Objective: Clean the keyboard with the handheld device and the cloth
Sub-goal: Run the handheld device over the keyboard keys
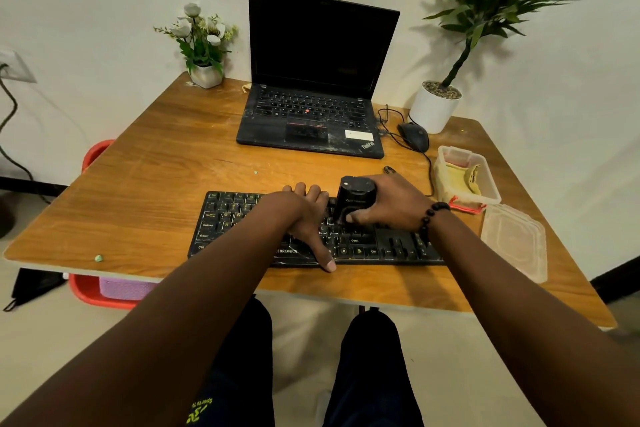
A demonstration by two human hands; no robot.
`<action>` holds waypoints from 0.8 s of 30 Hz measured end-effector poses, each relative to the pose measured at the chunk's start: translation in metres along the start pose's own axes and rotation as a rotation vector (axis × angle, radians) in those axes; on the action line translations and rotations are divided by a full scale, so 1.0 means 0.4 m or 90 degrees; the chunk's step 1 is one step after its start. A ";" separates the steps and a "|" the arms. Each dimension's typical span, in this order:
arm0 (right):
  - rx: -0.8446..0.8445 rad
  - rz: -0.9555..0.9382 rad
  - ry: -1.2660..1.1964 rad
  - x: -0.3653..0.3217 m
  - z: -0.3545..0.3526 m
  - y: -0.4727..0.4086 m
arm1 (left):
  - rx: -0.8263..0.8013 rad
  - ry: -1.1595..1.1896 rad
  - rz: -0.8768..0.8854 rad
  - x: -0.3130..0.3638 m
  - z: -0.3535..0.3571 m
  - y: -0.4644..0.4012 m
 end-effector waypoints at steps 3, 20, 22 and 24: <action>-0.042 -0.003 0.063 -0.017 0.002 -0.009 | -0.004 0.000 -0.002 0.001 0.000 0.004; 0.160 -0.001 -0.009 -0.016 -0.022 -0.017 | 0.003 0.006 0.007 -0.005 0.007 -0.008; 0.055 0.001 0.016 -0.020 0.001 -0.013 | 0.006 0.004 0.010 -0.004 0.003 -0.004; 0.067 -0.029 0.128 -0.030 0.016 -0.021 | 0.010 0.006 0.012 -0.002 0.002 -0.003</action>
Point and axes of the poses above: each hand's wrist, its own y-axis away from the middle knuckle, its own z-axis out of the palm, x = y × z, the point moved 4 cm from there along -y, towards the middle knuckle, and after that the axes turned 9 degrees about -y, right-handed, at the moved point
